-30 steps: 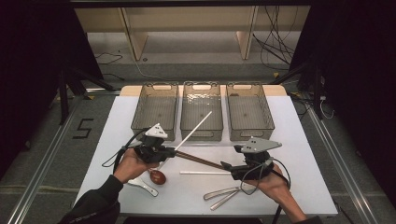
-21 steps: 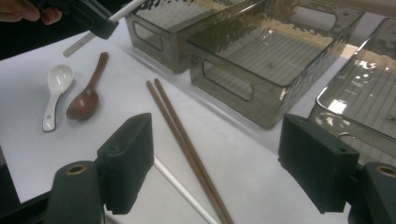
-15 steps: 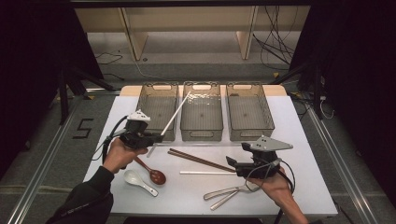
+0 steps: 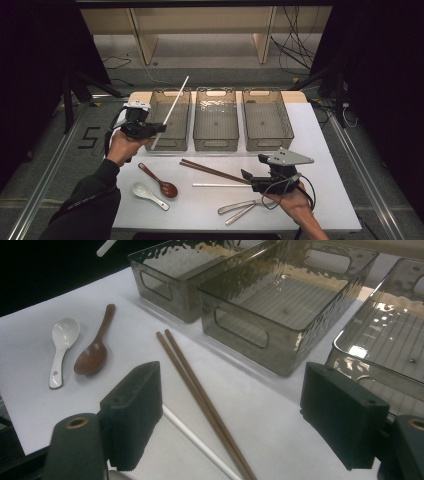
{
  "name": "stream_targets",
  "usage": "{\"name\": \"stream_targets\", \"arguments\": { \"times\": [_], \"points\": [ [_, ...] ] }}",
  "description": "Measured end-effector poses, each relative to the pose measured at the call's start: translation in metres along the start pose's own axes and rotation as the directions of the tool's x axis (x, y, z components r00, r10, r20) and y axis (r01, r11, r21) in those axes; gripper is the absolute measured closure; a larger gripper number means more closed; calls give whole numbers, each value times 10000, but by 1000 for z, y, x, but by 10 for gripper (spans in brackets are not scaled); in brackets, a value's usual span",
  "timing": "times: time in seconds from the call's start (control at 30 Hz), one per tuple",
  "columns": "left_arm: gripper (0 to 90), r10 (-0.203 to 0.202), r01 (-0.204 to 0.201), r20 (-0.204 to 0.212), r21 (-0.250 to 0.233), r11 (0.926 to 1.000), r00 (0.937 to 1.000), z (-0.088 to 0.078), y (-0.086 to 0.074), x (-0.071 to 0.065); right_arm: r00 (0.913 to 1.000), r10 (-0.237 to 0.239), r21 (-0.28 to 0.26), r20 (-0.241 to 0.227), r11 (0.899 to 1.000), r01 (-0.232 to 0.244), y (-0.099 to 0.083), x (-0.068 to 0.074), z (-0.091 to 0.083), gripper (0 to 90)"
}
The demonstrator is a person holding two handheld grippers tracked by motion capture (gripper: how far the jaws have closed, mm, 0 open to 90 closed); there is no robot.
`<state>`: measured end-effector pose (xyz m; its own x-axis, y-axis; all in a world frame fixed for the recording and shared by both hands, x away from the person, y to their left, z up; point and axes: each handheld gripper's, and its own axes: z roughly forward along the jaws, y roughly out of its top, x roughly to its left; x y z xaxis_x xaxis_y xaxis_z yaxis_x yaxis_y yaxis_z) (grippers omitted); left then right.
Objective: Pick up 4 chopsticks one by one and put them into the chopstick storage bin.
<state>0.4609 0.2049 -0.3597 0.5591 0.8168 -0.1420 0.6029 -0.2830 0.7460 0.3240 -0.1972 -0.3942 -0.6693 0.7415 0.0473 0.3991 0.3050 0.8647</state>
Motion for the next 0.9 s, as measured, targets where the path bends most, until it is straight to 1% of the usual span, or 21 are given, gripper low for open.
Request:
{"name": "stream_targets", "arguments": {
  "times": [0.03, 0.1, 0.17, 0.3, 0.33, 0.53, 0.7, 0.87, 0.9],
  "points": [
    [832, -73, 74, -126, 47, 10000, 9999, 2, 2, 2, 10000, -34, -22, 22, 10000, 34, 0, 0, 0, 256],
    [832, -215, 217, -192, 111, 9997, 9996, 4, 5, 6, 10000, 83, -39, -51, 10000, -84, 0, 0, -1, 255],
    [832, -180, 182, -325, 41, 9998, 9993, 6, 9, 9, 9999, 89, -106, -61, 9999, -89, 0, 1, -2, 255],
    [832, -89, 100, -561, 183, 9998, 9984, 12, 15, 16, 9999, 49, -124, -148, 9999, -51, 1, 2, -1, 249],
    [831, -116, 124, -610, 131, 9998, 9981, 13, 16, 18, 9998, 43, -128, -171, 9999, -45, 1, 2, -1, 247],
    [831, -392, 407, -949, 140, 9991, 9947, 23, 20, 33, 9994, 41, -38, -348, 10000, -42, 0, 4, 1, 213],
    [830, -615, 643, -1139, 207, 9977, 9916, 31, 22, 44, 9989, 53, -162, -462, 9999, -61, 0, 5, 1, 203],
    [829, -569, 605, -1252, 251, 9979, 9905, 38, 22, 47, 9988, -37, -92, -482, 10000, 33, 0, 6, 2, 201],
    [828, -669, 699, -1277, 195, 9974, 9896, 39, 22, 47, 9987, -61, -92, -510, 9999, 57, 0, 6, 2, 199]
  ]
}}
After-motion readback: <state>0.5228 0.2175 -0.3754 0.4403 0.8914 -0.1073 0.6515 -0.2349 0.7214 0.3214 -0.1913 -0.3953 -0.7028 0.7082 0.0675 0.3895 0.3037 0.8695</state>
